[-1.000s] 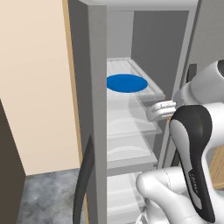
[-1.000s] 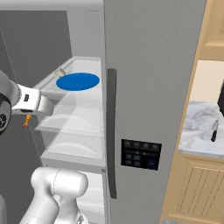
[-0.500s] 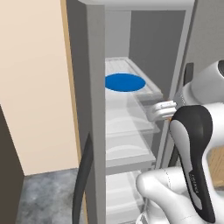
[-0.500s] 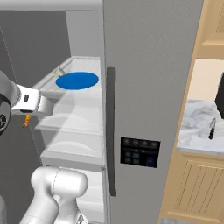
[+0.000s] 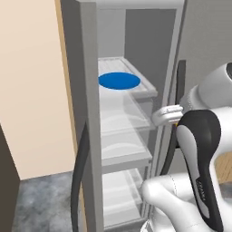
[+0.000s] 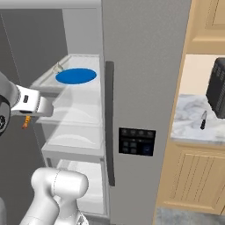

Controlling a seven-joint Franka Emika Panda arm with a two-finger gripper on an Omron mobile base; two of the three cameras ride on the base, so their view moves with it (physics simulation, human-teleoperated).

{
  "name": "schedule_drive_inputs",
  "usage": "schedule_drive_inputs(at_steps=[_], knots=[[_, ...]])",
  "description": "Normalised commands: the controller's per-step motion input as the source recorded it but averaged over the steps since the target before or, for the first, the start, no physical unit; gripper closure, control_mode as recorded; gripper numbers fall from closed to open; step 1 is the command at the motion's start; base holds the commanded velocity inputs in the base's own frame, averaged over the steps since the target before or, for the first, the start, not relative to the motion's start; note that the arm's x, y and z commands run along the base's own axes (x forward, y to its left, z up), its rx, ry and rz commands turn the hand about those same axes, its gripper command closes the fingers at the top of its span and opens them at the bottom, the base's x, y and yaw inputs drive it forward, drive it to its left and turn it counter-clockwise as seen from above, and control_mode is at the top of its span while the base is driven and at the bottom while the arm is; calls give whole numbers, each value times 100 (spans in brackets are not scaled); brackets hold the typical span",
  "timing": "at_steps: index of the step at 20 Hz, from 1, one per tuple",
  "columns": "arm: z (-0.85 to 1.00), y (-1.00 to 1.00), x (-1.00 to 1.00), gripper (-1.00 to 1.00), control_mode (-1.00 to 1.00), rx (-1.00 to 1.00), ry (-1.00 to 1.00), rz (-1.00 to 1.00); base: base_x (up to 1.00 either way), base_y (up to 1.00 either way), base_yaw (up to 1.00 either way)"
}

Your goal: Retrieve the shrimp from the fridge and place it on the cutting board.

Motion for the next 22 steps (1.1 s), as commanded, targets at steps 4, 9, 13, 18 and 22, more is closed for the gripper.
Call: schedule_drive_inputs(at_steps=[4,9,13,18,22], knots=[[0,0,0,100,100,0,0,0,-22,-59,-12],[0,0,0,100,100,0,0,0,-5,-87,-15],[0,0,0,100,100,0,0,0,-23,-72,-17],[0,0,0,100,100,0,0,0,-26,-68,-16],[0,0,0,100,100,0,0,0,-5,-76,-8]])
